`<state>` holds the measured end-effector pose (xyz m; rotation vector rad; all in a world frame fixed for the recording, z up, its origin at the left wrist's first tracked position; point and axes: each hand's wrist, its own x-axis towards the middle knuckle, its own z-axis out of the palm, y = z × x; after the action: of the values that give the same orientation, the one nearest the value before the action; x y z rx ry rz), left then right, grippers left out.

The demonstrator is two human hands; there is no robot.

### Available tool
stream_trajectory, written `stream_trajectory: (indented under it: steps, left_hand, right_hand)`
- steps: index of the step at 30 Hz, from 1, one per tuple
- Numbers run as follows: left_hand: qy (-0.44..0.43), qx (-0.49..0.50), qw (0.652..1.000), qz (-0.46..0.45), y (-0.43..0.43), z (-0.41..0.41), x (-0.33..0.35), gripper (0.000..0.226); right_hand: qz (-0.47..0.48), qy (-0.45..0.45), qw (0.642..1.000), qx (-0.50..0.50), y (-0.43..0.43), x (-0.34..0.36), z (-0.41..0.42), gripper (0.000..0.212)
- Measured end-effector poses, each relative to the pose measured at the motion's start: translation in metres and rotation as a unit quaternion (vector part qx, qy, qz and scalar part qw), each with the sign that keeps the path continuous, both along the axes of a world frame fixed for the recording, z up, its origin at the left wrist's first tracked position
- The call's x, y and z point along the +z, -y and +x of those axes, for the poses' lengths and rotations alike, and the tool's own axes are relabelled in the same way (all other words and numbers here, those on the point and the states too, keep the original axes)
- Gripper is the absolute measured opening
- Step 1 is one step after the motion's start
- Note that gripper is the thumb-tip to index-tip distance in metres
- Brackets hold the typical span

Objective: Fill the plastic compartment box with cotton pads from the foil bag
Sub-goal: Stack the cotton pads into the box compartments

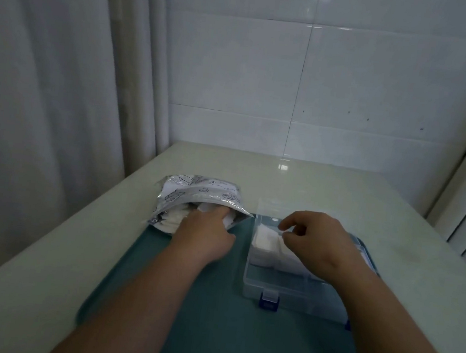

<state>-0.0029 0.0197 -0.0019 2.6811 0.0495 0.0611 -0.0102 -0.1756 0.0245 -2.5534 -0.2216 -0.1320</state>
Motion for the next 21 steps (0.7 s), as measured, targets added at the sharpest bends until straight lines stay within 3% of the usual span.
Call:
stream_trajectory:
  steps: [6,12,21]
  left_hand:
    - [-0.036,0.019,0.998,0.055,-0.001,0.015,-0.006,0.065]
    - [0.058,0.065,0.991,0.105,0.007,0.01,-0.004,0.044]
    - [0.019,0.043,0.999,0.027,0.002,0.011,-0.015,0.055]
  right_hand:
    - [0.009,0.006,1.0,0.001,0.001,0.0,0.001,0.023]
    - [0.009,0.016,1.0,0.004,0.002,-0.001,0.001,0.023]
    - [0.001,0.008,1.0,0.006,-0.001,-0.004,0.003,0.021]
